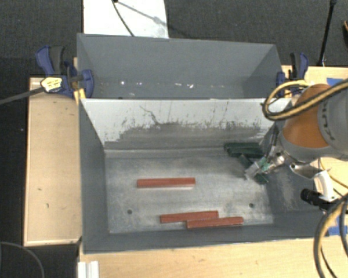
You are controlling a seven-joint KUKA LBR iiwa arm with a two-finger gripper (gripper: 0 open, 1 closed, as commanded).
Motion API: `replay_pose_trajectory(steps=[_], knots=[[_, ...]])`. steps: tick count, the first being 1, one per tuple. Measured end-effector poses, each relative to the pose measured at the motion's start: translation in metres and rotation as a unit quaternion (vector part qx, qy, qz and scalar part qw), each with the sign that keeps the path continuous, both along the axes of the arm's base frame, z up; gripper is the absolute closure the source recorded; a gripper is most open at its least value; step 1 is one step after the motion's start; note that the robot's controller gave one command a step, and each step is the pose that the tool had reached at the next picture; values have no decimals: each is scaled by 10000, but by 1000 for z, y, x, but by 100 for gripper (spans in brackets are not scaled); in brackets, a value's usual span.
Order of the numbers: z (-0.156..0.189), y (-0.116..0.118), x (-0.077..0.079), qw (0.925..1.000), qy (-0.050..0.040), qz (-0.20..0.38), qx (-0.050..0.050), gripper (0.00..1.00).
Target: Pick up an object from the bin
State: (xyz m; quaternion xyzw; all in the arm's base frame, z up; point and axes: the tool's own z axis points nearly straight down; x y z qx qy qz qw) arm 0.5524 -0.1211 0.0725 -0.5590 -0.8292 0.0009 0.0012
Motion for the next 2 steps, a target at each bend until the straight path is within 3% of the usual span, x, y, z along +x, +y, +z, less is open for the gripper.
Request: replay_pose_trajectory(steps=[1, 2], knots=[[83, 0, 2, 10000, -58, 39, -9, 100], [112, -1, 3, 9999, -38, 101, -6, 100]])
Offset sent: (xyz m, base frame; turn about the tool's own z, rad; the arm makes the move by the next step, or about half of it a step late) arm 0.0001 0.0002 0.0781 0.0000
